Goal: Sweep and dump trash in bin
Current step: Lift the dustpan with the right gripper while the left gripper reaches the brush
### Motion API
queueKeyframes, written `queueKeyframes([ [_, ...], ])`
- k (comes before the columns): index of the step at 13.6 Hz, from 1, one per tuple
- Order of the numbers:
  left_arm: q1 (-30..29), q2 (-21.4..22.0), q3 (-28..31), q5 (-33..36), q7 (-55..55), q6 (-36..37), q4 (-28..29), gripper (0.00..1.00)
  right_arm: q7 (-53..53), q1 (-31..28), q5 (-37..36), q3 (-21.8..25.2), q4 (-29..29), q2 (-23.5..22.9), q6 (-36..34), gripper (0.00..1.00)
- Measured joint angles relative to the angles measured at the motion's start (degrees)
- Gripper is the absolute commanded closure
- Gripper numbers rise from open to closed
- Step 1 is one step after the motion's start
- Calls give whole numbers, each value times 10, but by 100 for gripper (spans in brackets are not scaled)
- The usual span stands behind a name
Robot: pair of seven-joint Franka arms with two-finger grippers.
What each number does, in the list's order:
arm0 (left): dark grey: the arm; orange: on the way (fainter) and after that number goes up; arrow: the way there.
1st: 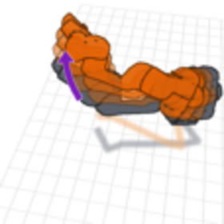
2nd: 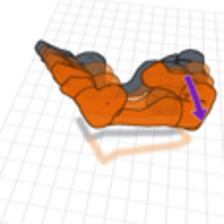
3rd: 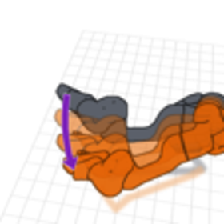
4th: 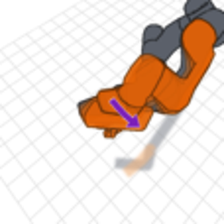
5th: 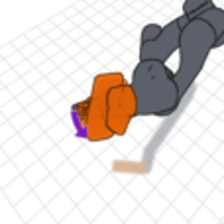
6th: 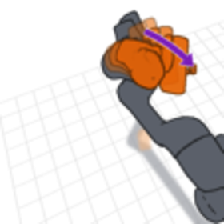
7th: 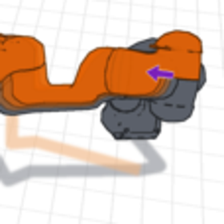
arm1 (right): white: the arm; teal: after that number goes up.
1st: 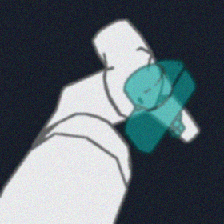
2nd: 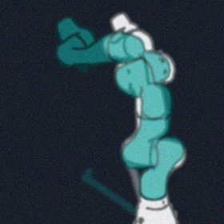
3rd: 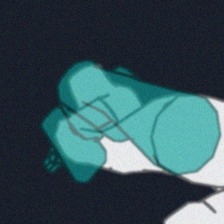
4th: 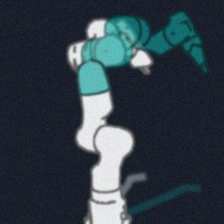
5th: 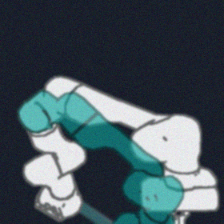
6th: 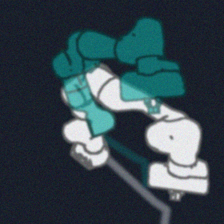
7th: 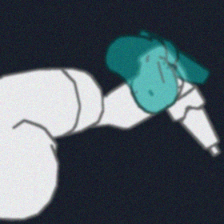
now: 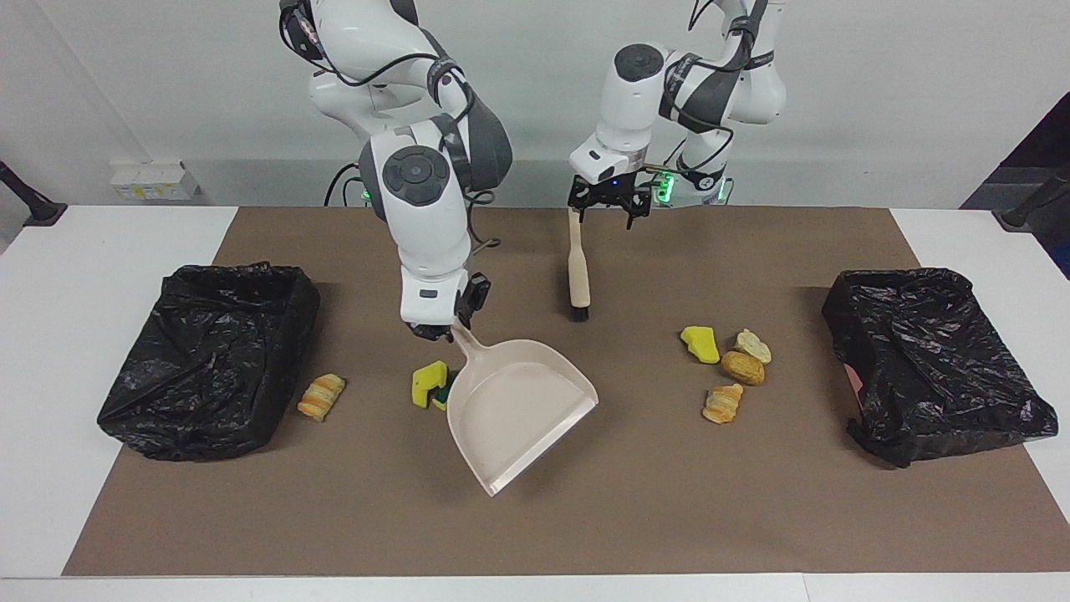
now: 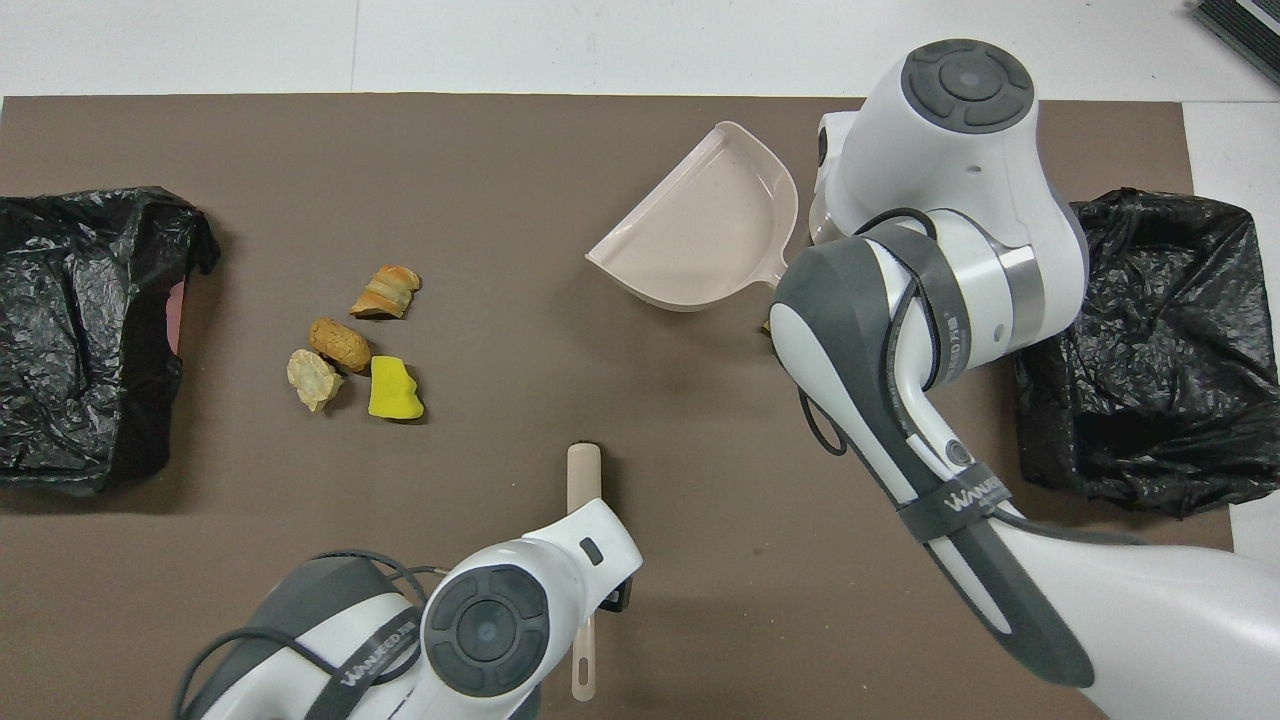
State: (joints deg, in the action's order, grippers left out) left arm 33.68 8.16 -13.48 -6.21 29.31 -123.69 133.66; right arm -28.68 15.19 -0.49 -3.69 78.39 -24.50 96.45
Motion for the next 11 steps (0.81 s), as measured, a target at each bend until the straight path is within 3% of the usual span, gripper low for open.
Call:
queueKeyframes([
  [2,16,-28,0,0,14,-12,9,0,-69,-1,-6,0,1,0,-6,100],
  [6,35,-35,1,0,27,-20,22,0,-231,0,-30,-1,3,2,-16,100],
  [11,53,-35,0,0,48,-36,30,0,-287,-5,-38,0,20,9,-19,100],
])
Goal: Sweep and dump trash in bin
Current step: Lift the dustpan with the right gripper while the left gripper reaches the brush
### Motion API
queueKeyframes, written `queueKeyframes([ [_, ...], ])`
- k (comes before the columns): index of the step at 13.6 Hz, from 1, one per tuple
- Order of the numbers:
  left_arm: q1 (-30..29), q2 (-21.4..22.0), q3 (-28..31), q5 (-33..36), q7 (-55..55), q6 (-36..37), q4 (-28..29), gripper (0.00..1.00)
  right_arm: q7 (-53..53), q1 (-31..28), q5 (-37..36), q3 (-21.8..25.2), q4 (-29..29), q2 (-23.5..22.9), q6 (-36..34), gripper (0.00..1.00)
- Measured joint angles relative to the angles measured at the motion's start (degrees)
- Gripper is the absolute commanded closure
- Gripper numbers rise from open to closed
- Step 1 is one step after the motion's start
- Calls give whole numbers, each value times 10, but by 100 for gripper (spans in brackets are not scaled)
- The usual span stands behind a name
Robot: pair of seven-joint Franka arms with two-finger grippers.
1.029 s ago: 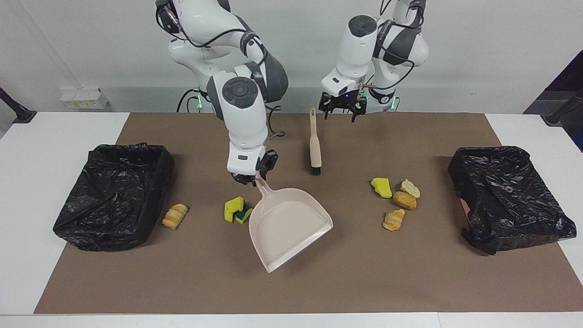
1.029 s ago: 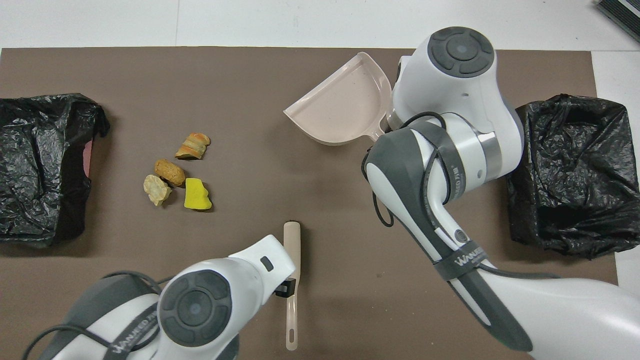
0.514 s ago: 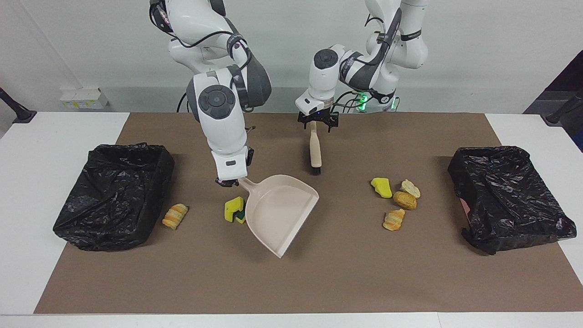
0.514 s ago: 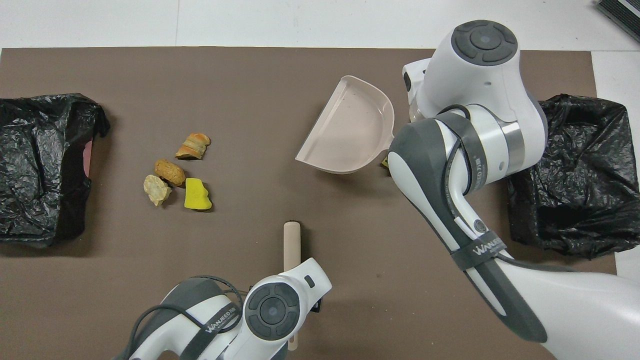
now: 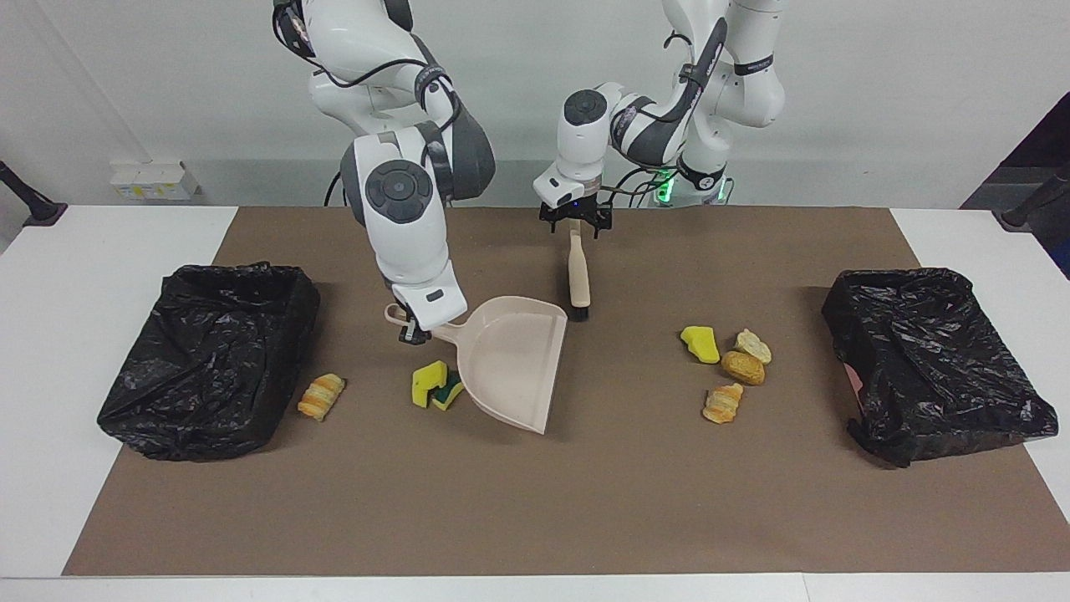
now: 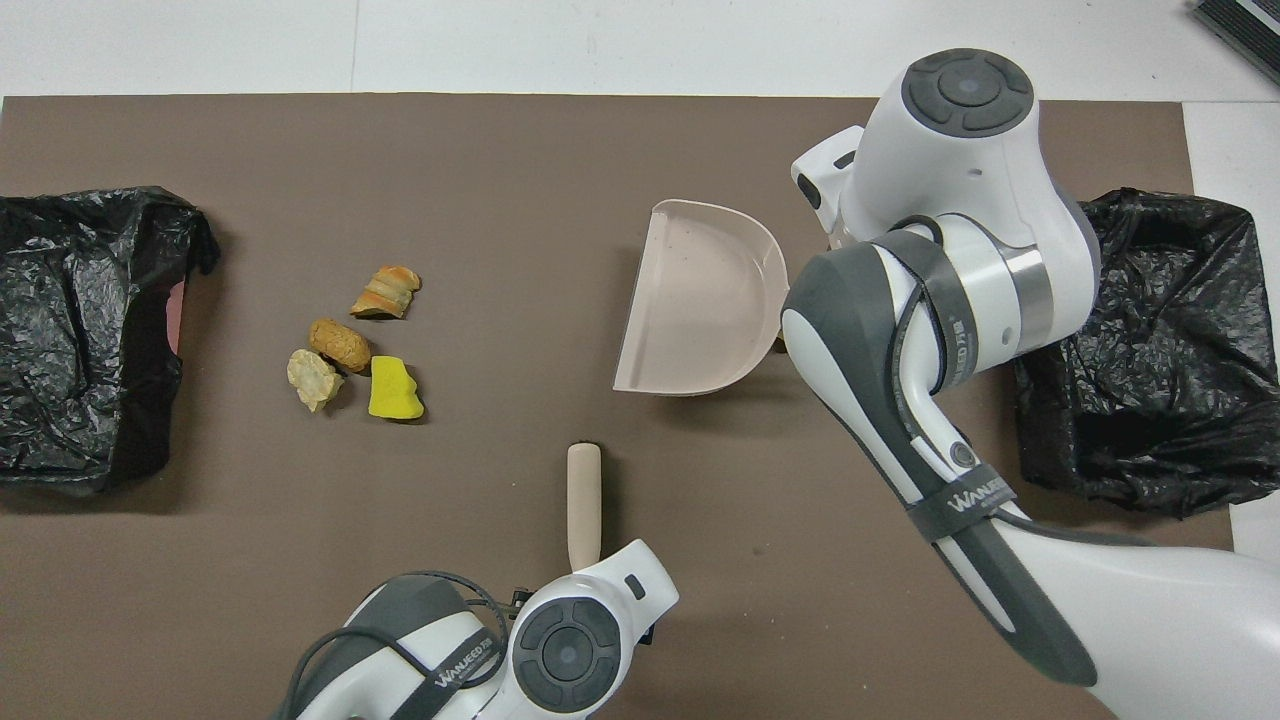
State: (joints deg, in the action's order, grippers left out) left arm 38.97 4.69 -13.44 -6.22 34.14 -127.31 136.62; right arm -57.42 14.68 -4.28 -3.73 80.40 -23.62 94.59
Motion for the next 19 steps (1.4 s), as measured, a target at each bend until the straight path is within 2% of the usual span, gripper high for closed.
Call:
queueKeyframes([
  [3,0,0,0,0,5,0,5,0,-6,0,-9,-1,10,5,2,100],
  [4,0,0,0,0,5,0,7,14,-8,0,-10,-1,15,7,6,100],
  [5,0,0,0,0,6,-1,8,42,-10,1,-10,-1,20,10,11,100],
  [6,0,0,0,0,7,-1,9,75,-14,2,-14,-2,25,12,14,100],
  [7,0,0,0,0,7,-1,9,100,-18,3,-19,-2,28,13,17,100],
  [14,-4,0,10,0,6,4,-2,100,-28,7,-24,-3,47,15,46,100],
  [16,-17,0,16,0,6,41,-25,100,-28,14,-24,-4,64,16,73,100],
  [19,-88,12,20,1,1,144,-75,100,-28,18,-24,-6,94,21,107,100],
])
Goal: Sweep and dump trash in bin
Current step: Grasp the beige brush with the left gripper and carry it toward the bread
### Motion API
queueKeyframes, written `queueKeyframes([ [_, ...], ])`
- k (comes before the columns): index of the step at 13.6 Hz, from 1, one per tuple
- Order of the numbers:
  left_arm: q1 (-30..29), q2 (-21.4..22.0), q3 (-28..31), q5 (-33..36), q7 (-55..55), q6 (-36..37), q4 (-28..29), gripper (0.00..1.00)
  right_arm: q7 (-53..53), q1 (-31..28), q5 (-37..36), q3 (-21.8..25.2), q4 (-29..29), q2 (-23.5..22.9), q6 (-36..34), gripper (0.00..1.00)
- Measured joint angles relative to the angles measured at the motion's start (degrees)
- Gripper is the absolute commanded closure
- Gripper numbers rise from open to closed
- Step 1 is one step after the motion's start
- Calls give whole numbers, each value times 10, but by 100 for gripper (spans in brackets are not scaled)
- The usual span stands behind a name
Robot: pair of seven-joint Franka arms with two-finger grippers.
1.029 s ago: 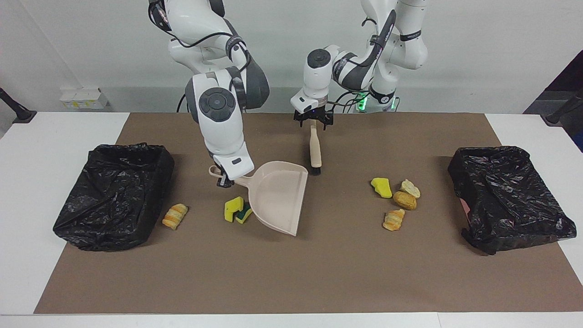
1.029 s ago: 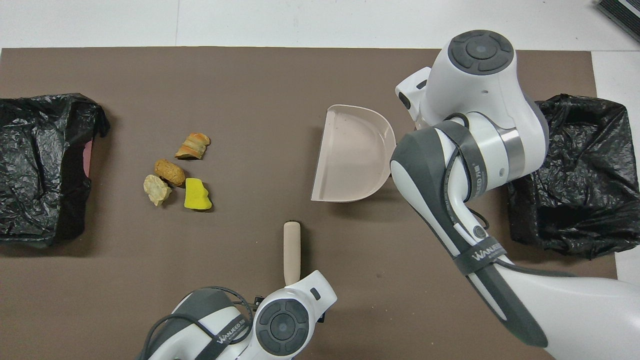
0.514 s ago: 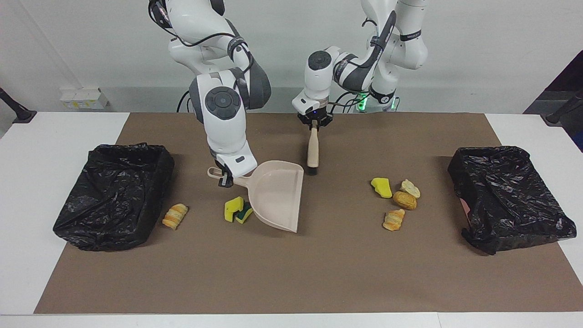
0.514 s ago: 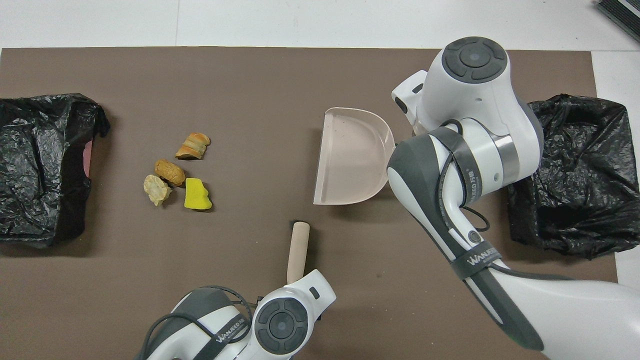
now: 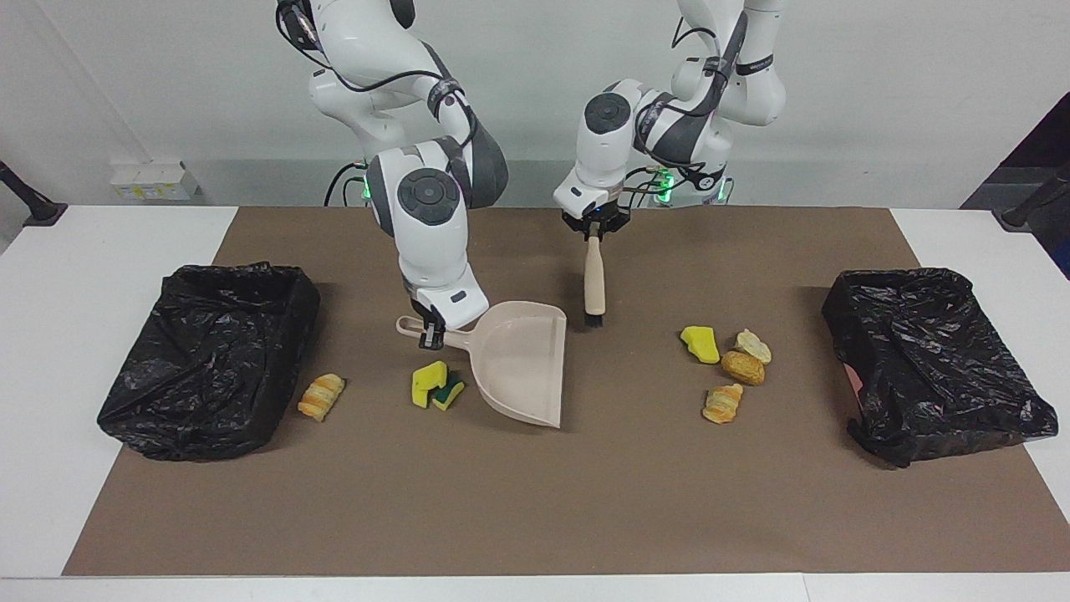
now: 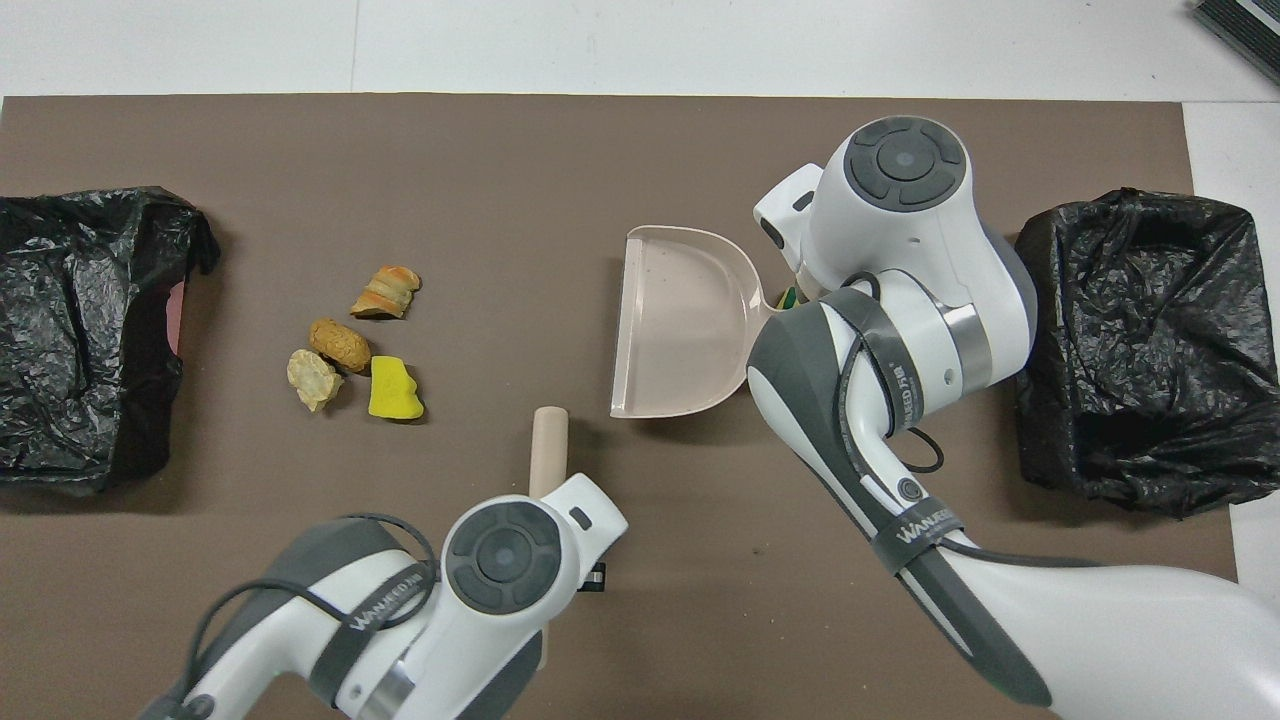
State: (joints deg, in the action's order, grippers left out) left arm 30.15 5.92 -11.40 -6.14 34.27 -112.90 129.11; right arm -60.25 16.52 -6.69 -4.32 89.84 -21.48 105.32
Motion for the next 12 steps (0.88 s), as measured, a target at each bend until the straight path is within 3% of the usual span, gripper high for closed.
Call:
queueKeyframes([
  [3,-125,17,5,14,-46,61,-45,100,0,16,0,-2,30,1,32,100],
  [6,-223,16,6,54,-134,69,-57,100,13,40,0,-2,56,0,51,100],
  [10,-379,-1,8,59,-287,26,-57,100,22,50,-1,-2,65,0,51,100],
  [12,-422,-19,9,63,-318,-2,-56,100,22,49,-1,-1,65,0,51,100],
])
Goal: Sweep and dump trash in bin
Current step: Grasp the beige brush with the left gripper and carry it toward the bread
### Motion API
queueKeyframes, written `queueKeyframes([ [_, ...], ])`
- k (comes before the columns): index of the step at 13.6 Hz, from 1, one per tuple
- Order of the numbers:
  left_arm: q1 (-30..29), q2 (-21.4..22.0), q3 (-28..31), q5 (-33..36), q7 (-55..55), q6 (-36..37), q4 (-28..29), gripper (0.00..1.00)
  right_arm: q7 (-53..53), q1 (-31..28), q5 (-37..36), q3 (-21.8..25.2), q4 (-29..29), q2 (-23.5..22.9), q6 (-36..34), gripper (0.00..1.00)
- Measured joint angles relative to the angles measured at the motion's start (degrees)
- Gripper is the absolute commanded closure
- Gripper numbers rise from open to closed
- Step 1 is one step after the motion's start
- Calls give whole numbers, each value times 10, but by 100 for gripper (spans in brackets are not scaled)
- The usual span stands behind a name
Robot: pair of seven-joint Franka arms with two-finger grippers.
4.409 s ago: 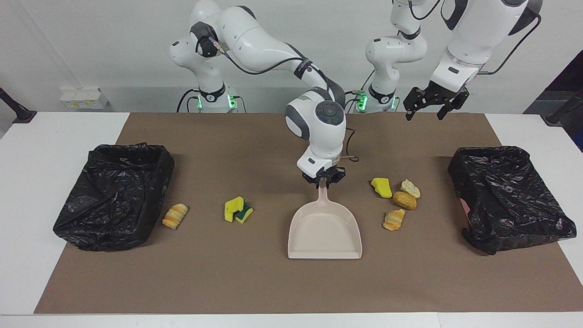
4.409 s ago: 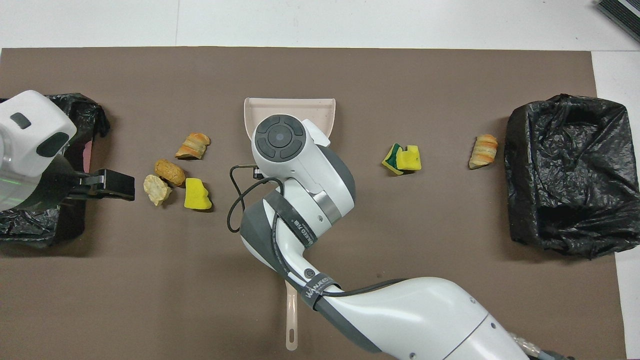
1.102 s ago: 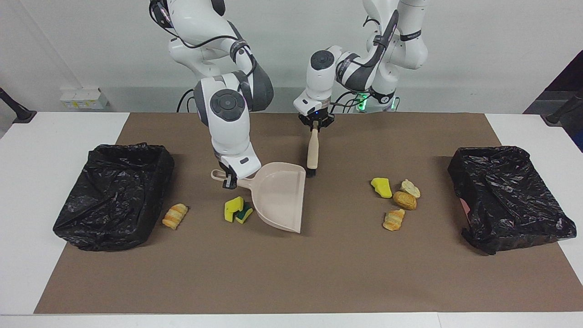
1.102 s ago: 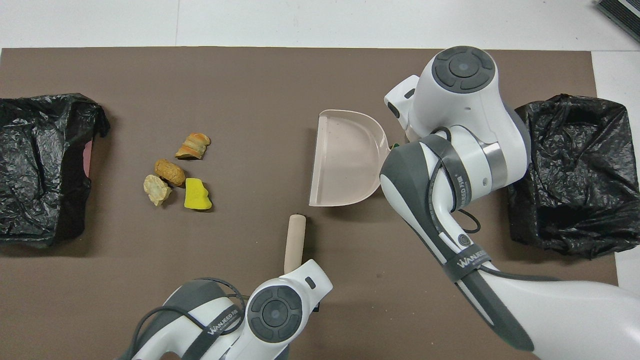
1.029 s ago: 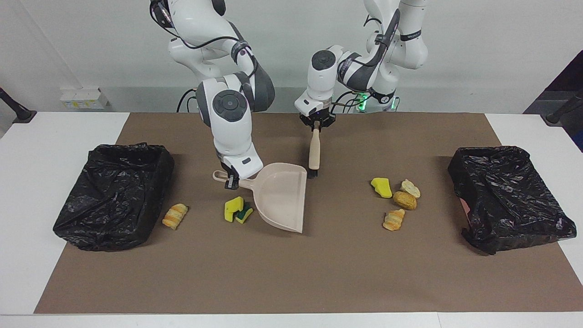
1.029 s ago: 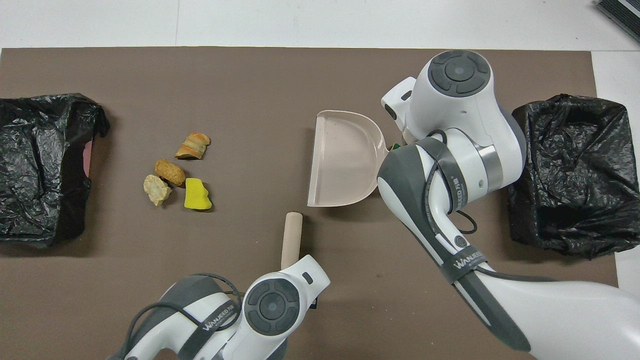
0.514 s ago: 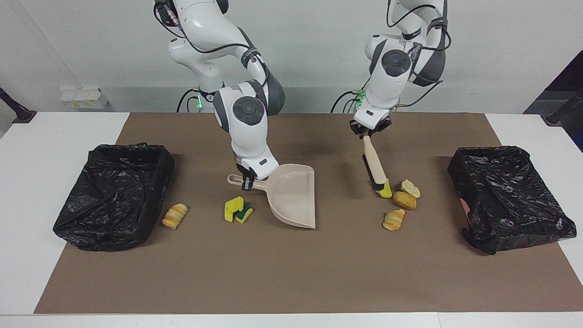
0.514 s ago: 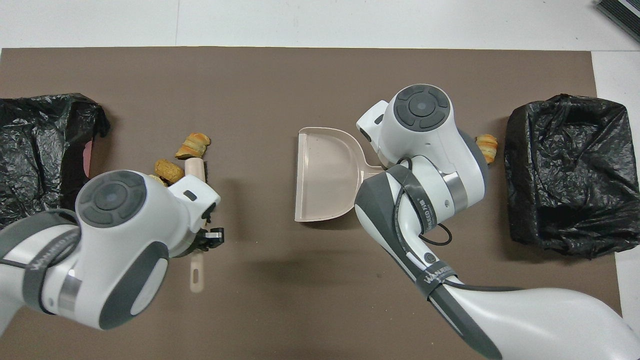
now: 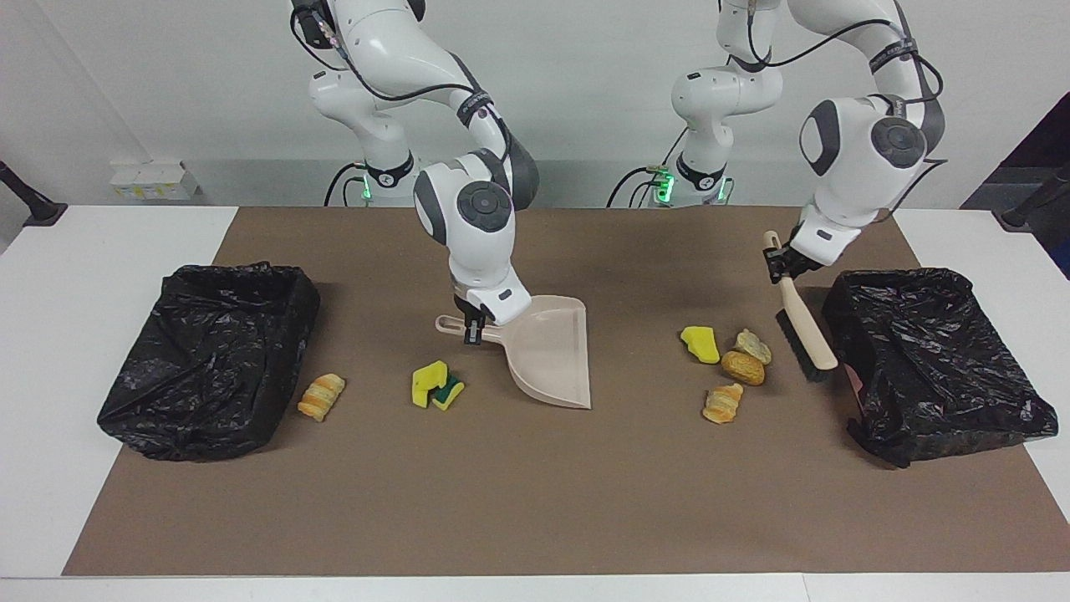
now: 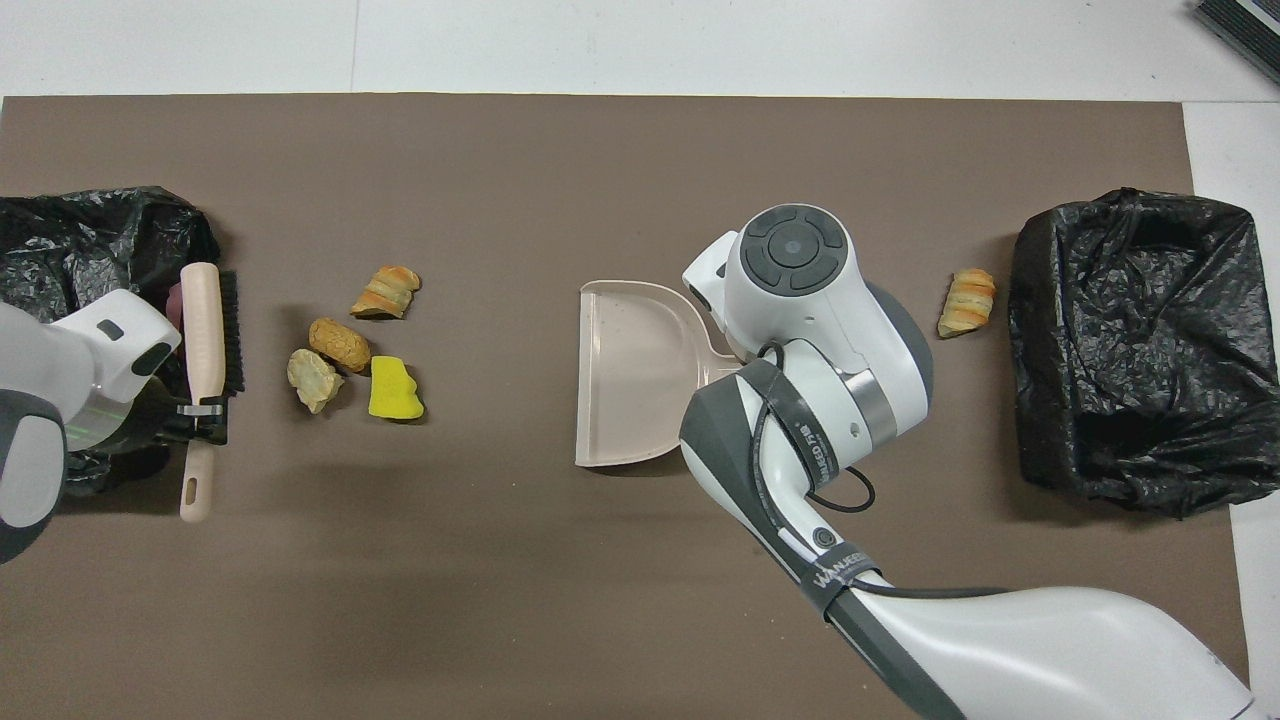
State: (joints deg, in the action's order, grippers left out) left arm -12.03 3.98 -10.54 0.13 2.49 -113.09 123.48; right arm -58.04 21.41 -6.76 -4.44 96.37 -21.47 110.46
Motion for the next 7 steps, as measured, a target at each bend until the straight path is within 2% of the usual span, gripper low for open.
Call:
queueKeyframes([
  [4,3,-24,-15,8,-1,-14,28,100,0,1,-20,-1,0,0,0,100],
  [7,55,-24,-20,8,31,-21,60,100,0,2,-26,-1,0,1,0,100],
])
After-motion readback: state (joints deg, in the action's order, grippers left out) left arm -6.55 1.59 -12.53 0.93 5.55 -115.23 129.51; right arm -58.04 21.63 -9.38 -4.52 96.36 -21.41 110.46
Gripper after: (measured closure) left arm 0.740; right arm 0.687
